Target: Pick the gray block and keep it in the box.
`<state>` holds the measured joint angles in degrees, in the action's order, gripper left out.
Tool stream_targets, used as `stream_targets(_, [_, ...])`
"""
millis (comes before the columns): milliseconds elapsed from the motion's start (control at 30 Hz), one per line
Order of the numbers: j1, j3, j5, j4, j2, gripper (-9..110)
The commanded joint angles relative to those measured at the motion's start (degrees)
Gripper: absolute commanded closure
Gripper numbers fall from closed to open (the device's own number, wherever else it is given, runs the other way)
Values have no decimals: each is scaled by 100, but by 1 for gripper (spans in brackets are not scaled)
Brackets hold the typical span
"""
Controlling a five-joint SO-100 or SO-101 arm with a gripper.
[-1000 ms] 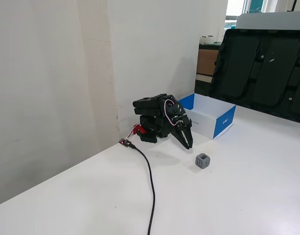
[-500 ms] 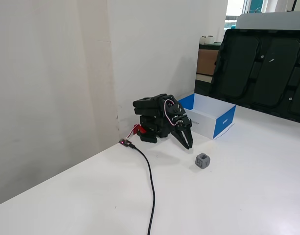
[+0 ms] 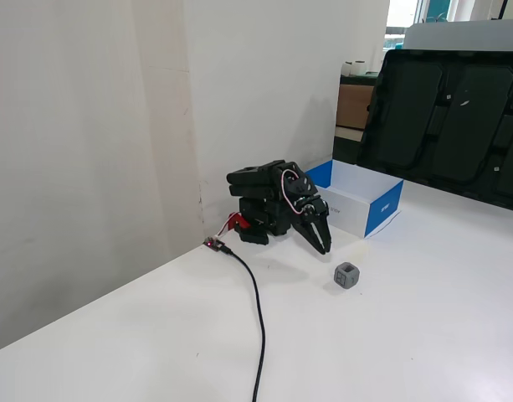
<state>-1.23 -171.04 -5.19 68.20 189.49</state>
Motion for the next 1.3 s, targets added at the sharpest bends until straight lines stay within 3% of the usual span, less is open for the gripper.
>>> stream_targets(0, [-97, 817, -105, -220, -220, 101])
stream_targets(733, [-220, 3173, -782, -457, -4526, 100])
stream_targets(1000, [-290, 3577, -1116, -677, -5344, 94])
stream_targets(1267, [-343, 3850, -1389, -853, -6135, 80])
